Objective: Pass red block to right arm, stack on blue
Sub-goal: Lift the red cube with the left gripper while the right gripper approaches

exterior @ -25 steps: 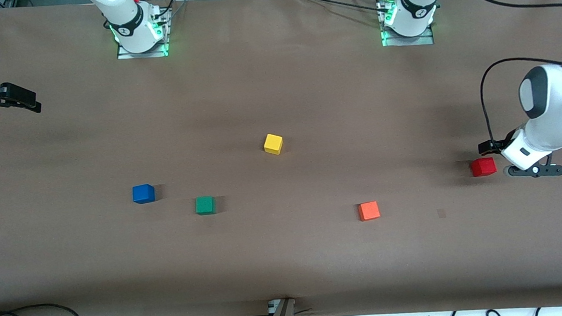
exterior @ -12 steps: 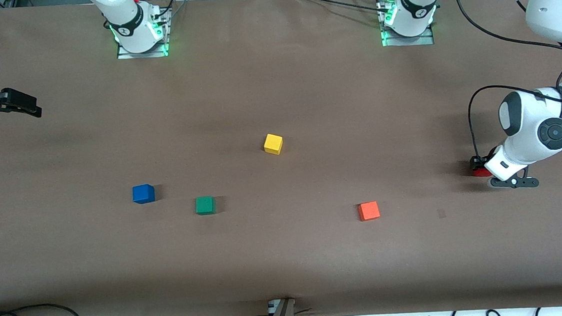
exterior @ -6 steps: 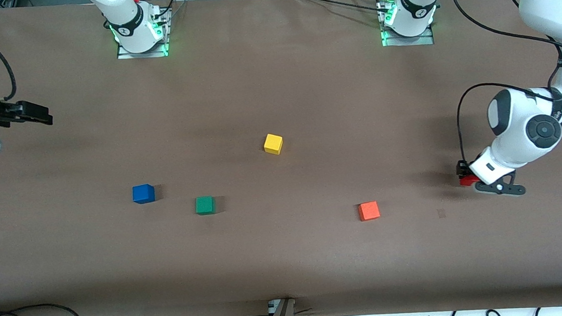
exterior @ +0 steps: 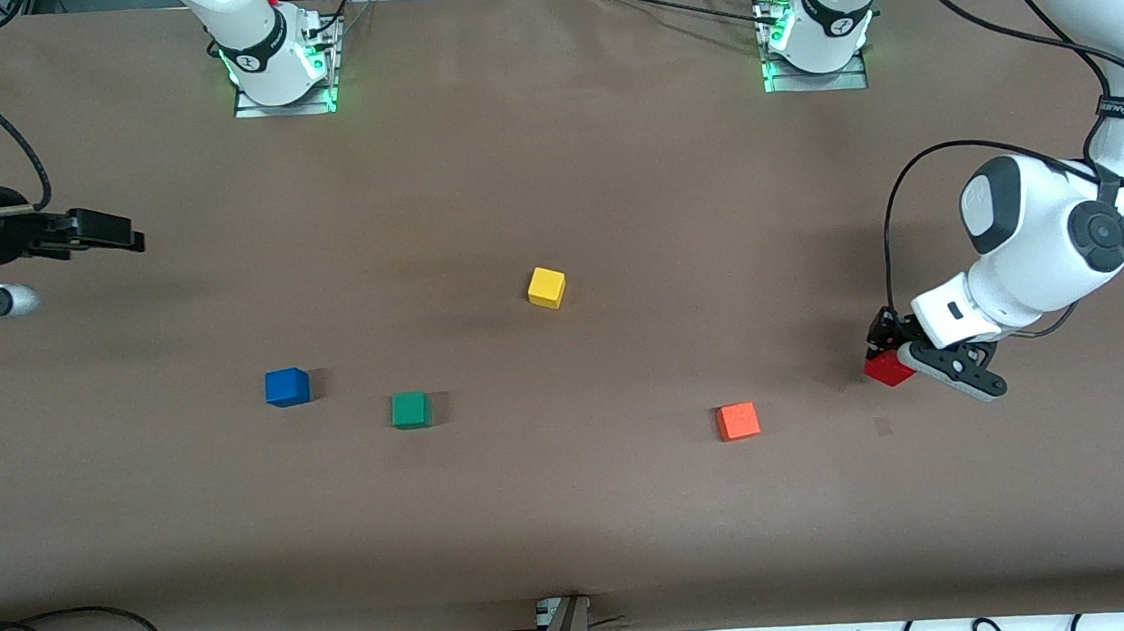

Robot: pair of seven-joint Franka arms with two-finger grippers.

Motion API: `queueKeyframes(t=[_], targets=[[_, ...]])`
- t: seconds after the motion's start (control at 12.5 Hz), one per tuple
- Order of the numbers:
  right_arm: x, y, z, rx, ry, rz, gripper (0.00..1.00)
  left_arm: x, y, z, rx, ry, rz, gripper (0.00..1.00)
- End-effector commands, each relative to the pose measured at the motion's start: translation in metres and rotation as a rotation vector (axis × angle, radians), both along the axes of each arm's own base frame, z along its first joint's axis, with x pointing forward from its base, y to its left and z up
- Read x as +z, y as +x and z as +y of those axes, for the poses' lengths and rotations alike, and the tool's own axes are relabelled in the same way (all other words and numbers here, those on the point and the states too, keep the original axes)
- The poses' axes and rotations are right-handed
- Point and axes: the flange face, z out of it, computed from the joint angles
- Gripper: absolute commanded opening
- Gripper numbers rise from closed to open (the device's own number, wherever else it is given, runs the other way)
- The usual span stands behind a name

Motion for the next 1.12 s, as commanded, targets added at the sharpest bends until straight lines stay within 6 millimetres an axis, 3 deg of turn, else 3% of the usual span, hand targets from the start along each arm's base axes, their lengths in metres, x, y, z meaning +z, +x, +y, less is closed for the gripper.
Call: queueKeyframes(t=[0.0, 0.24, 0.4, 0.48, 0.56, 0.72, 0.88, 0.96, 1.04], targets=[[-0.022, 0.010, 0.023, 0.000, 0.195, 0.065, 1.00, 0.016, -0.002, -0.040, -0.132, -0.118, -0.041, 0.00], [-0.052, 0.025, 0.049, -0.037, 0.439, 0.120, 1.00, 0.013, 0.003, -0.090, -0.268, -0.380, -0.100, 0.00], [-0.079, 0.036, 0.068, -0.042, 0.582, 0.159, 1.00, 0.010, 0.004, -0.122, -0.383, -0.464, -0.174, 0.00], [-0.099, 0.040, 0.075, -0.024, 0.653, 0.175, 1.00, 0.003, 0.007, -0.136, -0.419, -0.511, -0.193, 0.00], [-0.126, 0.041, 0.080, -0.014, 0.747, 0.193, 1.00, 0.009, 0.009, -0.157, -0.477, -0.570, -0.238, 0.00], [-0.174, 0.047, 0.094, -0.018, 0.937, 0.195, 1.00, 0.005, -0.001, -0.197, -0.529, -0.675, -0.265, 0.00], [-0.205, 0.055, 0.108, -0.047, 1.061, 0.178, 1.00, 0.017, 0.000, -0.221, -0.559, -0.745, -0.336, 0.00], [-0.222, 0.059, 0.118, -0.059, 1.131, 0.166, 1.00, 0.014, 0.002, -0.228, -0.544, -0.773, -0.380, 0.00], [-0.238, 0.058, 0.131, -0.056, 1.195, 0.148, 1.00, 0.012, -0.007, -0.250, -0.528, -0.822, -0.395, 0.00]])
